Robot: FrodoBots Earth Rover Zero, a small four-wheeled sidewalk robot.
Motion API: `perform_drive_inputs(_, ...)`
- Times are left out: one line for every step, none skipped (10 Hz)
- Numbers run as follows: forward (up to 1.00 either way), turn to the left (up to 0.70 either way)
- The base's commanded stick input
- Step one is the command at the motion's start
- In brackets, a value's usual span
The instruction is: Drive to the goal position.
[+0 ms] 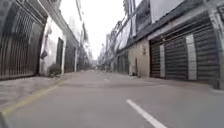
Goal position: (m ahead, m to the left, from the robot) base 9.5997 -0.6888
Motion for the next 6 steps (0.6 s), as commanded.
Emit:
perform_drive_inputs(0.85,-0.34)
perform_drive_inputs(0.85,-0.24)
perform_drive_inputs(0.85,0.00)
perform_drive_inputs(0.85,0.00)
perform_drive_inputs(0.85,0.00)
perform_drive_inputs(0.85,0.00)
